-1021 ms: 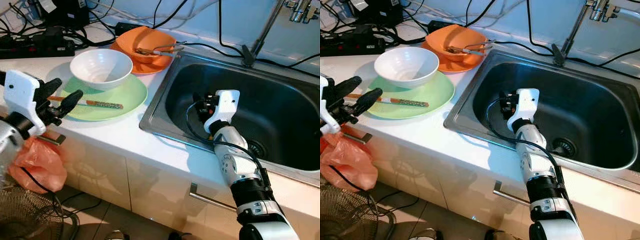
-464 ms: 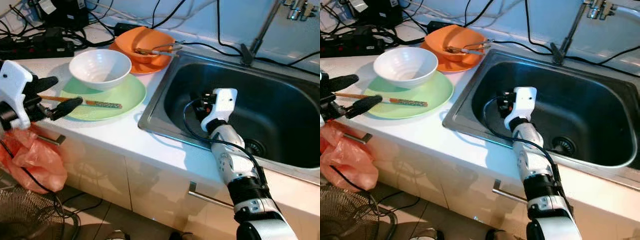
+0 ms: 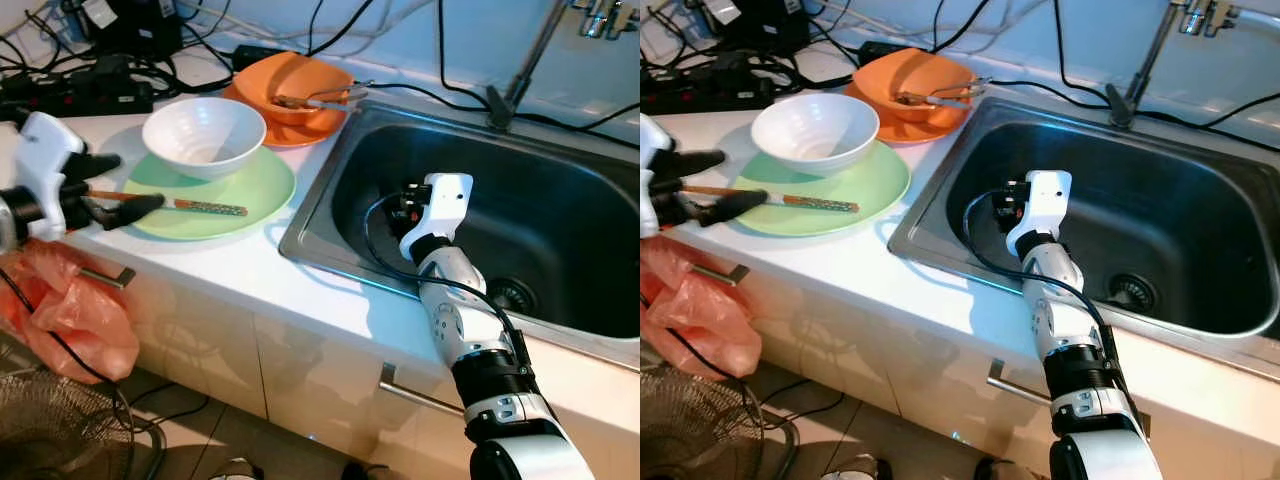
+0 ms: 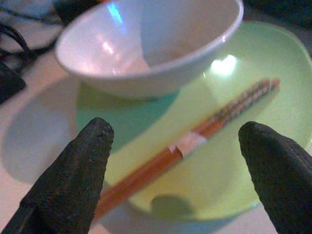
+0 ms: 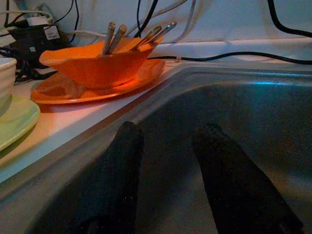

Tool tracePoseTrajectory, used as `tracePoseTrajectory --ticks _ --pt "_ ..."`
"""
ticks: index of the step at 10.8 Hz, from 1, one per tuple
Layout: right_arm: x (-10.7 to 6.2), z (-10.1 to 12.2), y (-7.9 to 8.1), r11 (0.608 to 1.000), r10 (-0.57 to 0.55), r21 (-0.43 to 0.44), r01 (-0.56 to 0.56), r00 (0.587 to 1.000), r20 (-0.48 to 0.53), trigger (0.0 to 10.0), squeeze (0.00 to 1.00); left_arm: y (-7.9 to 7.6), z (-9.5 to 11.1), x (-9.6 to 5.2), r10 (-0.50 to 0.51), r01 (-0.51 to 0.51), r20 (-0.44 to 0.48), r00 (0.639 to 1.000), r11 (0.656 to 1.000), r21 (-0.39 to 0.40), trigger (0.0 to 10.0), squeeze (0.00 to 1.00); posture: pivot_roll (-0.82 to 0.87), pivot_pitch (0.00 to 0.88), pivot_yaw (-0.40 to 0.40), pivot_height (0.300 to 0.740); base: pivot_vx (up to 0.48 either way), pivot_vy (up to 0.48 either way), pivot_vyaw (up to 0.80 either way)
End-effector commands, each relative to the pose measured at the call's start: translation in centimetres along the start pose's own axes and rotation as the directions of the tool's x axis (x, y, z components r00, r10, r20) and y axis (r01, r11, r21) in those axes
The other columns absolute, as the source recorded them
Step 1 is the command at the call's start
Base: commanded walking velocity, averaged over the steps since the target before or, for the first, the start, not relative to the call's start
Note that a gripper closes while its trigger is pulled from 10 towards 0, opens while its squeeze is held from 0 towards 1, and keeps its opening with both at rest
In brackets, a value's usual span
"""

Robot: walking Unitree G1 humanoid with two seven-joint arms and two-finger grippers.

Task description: Kitchen organization

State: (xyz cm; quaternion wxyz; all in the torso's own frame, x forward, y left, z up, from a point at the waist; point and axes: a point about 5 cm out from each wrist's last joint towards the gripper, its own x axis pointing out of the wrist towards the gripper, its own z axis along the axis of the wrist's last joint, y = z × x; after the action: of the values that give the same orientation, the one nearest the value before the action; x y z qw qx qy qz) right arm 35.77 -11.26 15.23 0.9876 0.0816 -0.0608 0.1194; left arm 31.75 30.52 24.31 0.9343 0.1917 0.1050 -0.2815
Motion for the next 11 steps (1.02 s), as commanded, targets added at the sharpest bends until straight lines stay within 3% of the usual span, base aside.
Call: tracePoseTrajectory --ticks 1,4,9,11 --pt "-0.4 -0.9 -0.4 1.0 -0.022 0.01 0.022 0.999 -0.034 10.0 0.0 -0.1 0.1 0.4 -0.047 0.048 -0.016 0.999 0.999 0.019 10.0 0.0 0.11 0.092 -0.005 0.74 0.0 0.0 0.0" --pt "-0.4 -0.9 -0.4 1.0 -0.028 0.013 0.028 0.999 -0.027 10.0 0.0 0.1 -0.4 1.8 -0.146 0.145 -0.038 0.989 0.989 -0.015 10.0 0.0 0.11 0.092 0.003 0.74 0.0 0.0 0.0" --pt "-0.4 -0.9 -0.3 0.999 -0.029 0.014 0.029 0.999 -0.024 10.0 0.0 0.1 -0.7 2.7 -0.171 0.17 -0.064 0.983 0.985 -0.022 10.0 0.0 0.1 0.085 0.016 0.74 0.0 0.0 0.0" --pt "-0.7 -1.1 -0.3 0.999 -0.031 0.014 0.032 0.999 -0.024 10.0 0.0 -0.4 -0.2 4.1 -0.223 0.227 -0.115 0.968 0.974 0.02 10.0 0.0 0.09 0.075 0.029 0.74 0.0 0.0 0.0"
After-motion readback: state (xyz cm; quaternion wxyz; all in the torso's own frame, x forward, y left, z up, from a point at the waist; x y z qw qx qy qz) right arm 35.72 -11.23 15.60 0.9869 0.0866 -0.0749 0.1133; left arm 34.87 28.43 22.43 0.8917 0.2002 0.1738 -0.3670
